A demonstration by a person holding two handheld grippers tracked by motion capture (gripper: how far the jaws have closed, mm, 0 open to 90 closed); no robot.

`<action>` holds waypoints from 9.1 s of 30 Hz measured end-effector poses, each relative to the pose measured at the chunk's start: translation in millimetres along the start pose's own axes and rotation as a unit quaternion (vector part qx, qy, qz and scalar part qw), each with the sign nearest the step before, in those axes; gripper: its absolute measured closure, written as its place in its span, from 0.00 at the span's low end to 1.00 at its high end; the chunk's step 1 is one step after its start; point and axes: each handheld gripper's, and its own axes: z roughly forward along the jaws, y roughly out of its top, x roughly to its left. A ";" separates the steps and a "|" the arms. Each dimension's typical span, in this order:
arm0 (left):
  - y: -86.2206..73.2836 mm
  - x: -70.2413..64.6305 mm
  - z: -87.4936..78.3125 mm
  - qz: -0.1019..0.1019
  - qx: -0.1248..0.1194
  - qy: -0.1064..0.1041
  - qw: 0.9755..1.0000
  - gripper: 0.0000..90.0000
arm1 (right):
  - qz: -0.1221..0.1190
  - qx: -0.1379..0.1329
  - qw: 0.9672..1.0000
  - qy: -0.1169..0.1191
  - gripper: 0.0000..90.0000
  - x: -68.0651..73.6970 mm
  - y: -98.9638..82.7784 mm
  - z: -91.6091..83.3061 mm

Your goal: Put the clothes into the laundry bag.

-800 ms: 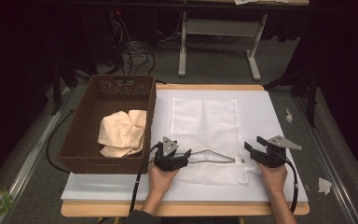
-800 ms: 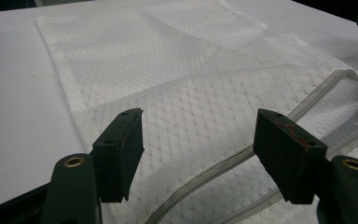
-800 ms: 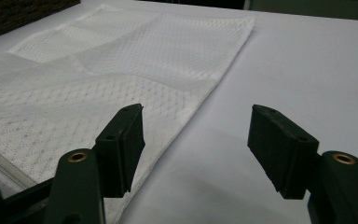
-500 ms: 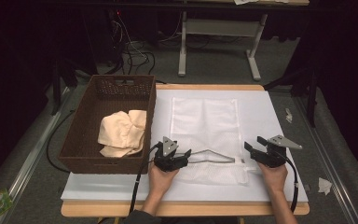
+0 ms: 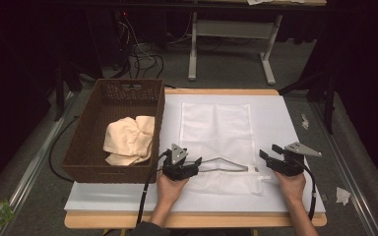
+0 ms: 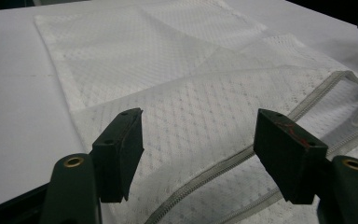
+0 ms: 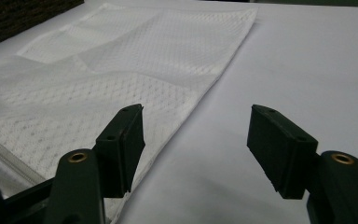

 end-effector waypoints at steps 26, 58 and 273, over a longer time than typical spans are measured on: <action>0.0 0.8 0.3 -0.004 0.001 -0.002 1.000 0.37 | -0.061 0.026 0.995 0.070 0.55 37.3 19.6 -12.7; -0.1 0.7 -0.2 -0.002 0.000 -0.002 1.000 0.37 | -0.174 0.075 0.971 0.143 0.61 116.0 30.0 30.5; 83.4 211.7 -54.3 -0.124 0.238 0.111 0.957 0.00 | -0.237 0.069 0.959 0.137 0.99 119.6 103.8 41.6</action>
